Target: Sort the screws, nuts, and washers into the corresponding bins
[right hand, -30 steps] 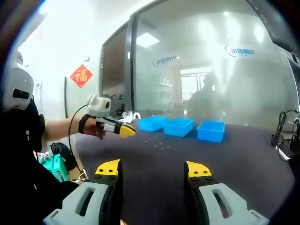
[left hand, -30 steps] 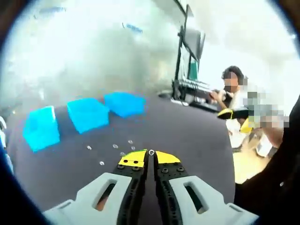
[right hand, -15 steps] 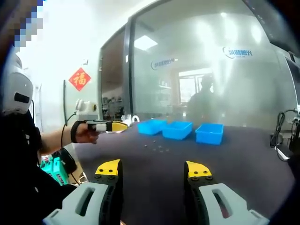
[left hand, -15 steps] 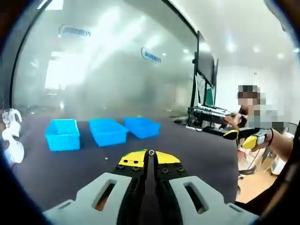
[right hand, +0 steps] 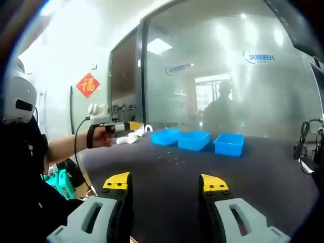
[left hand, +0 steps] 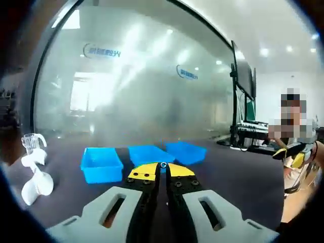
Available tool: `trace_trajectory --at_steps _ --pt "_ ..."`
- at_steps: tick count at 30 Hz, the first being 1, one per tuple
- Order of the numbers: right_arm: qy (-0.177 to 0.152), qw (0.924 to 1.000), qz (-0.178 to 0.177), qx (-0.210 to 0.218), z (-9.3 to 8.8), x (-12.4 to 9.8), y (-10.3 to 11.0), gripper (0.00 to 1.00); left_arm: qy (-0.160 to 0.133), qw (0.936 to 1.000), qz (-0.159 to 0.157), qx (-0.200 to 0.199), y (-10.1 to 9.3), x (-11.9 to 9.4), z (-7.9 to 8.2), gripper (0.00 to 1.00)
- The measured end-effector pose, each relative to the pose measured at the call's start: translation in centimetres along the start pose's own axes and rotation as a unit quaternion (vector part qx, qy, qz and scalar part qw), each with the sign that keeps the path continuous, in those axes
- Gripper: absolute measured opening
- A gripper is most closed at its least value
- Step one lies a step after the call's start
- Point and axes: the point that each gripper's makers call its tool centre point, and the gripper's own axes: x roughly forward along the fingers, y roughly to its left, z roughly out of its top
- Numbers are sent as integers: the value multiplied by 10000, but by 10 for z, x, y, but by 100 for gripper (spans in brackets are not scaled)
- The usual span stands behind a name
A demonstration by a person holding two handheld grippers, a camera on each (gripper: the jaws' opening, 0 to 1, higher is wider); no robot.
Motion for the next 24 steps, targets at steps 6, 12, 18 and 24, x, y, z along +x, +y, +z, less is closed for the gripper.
trace_trajectory --at_steps 6,12,18,24 --pt "-17 10000 6 -4 1 -1 0 48 63 9982 560 225 43 18 6 6" --pt "-14 10000 8 29 -2 -1 1 48 73 9973 719 151 66 41 15 6" --pt "33 10000 30 9 -6 -3 -1 48 189 9960 872 30 89 68 11 6" --pt "-8 10000 11 68 -5 -5 -3 48 399 9936 1036 -212 108 96 9 6"
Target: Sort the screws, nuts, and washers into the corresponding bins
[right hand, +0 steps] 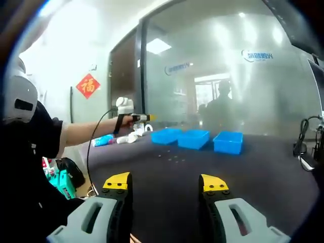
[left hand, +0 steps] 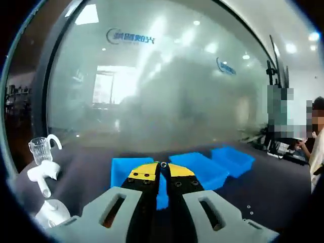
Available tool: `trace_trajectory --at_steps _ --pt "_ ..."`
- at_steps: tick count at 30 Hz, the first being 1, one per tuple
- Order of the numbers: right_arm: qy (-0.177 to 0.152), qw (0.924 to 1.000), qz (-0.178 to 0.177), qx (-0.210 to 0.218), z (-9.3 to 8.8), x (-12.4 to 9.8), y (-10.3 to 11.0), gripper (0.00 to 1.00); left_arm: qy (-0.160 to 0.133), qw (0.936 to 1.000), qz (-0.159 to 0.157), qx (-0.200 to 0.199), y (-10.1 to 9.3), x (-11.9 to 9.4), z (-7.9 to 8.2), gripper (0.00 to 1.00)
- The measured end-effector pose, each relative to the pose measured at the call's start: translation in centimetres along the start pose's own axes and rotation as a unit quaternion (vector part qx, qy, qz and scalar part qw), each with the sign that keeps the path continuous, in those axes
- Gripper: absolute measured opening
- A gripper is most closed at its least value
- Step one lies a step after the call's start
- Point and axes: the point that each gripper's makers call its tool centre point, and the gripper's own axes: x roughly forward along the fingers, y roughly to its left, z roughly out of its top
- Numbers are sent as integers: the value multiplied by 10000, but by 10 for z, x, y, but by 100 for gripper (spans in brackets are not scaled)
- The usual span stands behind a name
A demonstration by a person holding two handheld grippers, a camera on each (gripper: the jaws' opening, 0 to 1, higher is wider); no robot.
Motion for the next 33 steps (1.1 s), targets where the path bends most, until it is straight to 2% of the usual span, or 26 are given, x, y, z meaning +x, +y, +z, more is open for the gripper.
trace_trajectory --at_steps 4,7,9,11,13,18,24,30,33 --pt "-8 10000 -13 16 -1 -1 -2 48 94 9999 -15 -81 3 20 -9 6" --pt "-10 10000 -20 31 -1 -2 -3 48 252 9996 104 116 10 32 -18 6" --pt "6 10000 -18 36 -1 -2 -3 48 288 9993 159 195 15 38 -18 6" --pt "55 10000 -20 -3 -3 -2 -4 48 372 9989 286 83 20 43 -19 6" --pt "59 10000 -13 -6 -2 -1 -4 48 376 9990 247 -21 20 48 -18 6" --pt "31 10000 -13 -1 1 0 -3 48 442 9982 390 62 31 58 -20 6" --pt "54 10000 4 -22 0 0 -1 48 560 9974 436 123 39 59 -27 6" --pt "77 10000 12 -28 -2 0 1 48 495 9978 410 163 45 58 -24 7" --pt "64 10000 31 -17 -1 1 3 48 451 9985 232 226 42 58 -24 19"
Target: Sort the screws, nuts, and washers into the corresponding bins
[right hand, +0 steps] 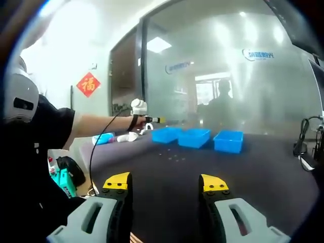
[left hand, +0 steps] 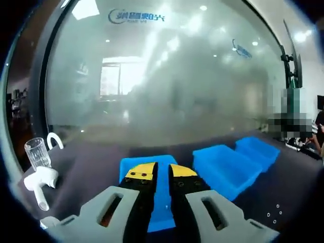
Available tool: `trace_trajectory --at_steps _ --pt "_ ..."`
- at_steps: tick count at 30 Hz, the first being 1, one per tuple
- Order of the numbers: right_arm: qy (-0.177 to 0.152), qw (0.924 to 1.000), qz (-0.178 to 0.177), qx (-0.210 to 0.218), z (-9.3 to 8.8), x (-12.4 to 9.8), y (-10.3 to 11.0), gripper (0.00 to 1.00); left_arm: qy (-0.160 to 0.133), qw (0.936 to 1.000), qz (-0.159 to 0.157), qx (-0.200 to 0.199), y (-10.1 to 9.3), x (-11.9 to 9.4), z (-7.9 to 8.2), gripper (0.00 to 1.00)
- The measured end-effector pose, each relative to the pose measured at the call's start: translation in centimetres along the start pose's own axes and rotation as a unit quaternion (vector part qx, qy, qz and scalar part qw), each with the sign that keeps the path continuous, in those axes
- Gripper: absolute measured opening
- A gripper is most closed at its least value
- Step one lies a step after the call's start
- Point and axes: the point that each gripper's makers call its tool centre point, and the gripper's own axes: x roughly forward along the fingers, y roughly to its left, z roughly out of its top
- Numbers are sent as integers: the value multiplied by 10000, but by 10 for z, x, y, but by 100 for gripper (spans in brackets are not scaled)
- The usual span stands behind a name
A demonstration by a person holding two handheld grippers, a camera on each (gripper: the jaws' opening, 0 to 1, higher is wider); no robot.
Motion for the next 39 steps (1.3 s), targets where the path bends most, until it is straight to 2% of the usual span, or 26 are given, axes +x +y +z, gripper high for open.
trace_trajectory --at_steps 1,3,8,12,18,26,27,28,33,35,39 --pt "-4 10000 0 0 0 0 1 48 21 10000 43 77 2 -1 -1 24" --pt "-2 10000 2 -22 1 1 1 48 94 9999 87 111 5 -2 -6 24" --pt "-71 10000 -19 22 4 0 0 48 206 9998 -55 51 4 -9 -21 29" --pt "-91 10000 -21 35 4 0 0 48 95 9997 -199 66 -4 -21 -25 39" --pt "-111 9999 -14 39 5 0 0 48 23 9987 -500 -35 -25 -48 -29 39" --pt "-108 9999 -50 58 3 1 -2 48 -442 9939 -1004 47 -70 -106 -15 37" --pt "-115 9999 -48 67 3 1 -2 48 -558 9921 -1126 41 -83 -125 -15 37" --pt "-126 9999 -45 63 4 1 -1 48 -594 9914 -1161 -65 -87 -134 -15 37" --pt "-205 9997 -74 52 10 2 -3 48 -888 9878 -1280 68 -106 -182 -10 37" --pt "-234 9997 -99 47 12 2 -4 48 -1006 9861 -1316 90 -112 -207 -14 36" --pt "-234 9996 -123 33 13 3 -6 48 -979 9846 -1442 147 -114 -232 -30 36"
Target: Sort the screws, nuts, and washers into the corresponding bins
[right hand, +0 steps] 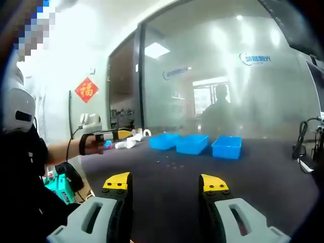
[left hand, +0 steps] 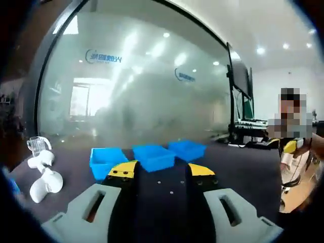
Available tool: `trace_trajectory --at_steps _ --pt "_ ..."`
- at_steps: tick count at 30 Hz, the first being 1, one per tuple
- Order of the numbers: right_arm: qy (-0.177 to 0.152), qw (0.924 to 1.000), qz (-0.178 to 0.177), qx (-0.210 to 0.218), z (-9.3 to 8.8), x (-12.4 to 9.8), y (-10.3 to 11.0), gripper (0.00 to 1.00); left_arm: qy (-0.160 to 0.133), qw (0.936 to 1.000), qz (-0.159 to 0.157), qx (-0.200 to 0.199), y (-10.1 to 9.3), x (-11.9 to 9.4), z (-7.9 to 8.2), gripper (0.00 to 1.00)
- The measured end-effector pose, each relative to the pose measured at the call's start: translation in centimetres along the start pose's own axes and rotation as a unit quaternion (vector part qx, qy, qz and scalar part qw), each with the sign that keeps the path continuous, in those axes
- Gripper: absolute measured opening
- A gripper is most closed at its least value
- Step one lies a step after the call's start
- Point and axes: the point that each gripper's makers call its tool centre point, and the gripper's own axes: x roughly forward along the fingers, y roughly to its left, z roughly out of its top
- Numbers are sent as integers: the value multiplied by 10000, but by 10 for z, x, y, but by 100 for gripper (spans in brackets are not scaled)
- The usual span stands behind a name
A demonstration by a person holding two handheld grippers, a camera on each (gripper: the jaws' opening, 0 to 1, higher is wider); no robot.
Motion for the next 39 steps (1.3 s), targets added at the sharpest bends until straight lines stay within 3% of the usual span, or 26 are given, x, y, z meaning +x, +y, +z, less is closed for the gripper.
trace_trajectory --at_steps 4,9,18,21,23,25,33,39 --pt "11 10000 -48 -81 1 1 -2 48 173 9997 -108 144 -5 -24 -18 36" --pt "42 9999 -72 -103 0 3 -3 48 323 9993 -183 -58 -8 -51 -33 37" --pt "63 9998 -140 -99 -1 6 -6 48 430 9990 -127 -66 -10 -80 -43 41" --pt "75 9998 -150 -94 -2 6 -7 48 754 9958 -259 460 -11 -88 -53 44" --pt "83 9998 -148 -91 -2 7 -6 48 846 9950 -373 390 -14 -90 -57 44" --pt "91 9998 -149 -81 -3 8 -7 48 892 9946 -527 8 -18 -93 -60 44" --pt "83 9999 -107 -64 -3 11 -4 48 923 9932 -707 19 -14 -87 -54 44" --pt "69 9999 -104 -52 -3 10 -3 48 930 9904 -1026 42 -13 -74 -48 44"
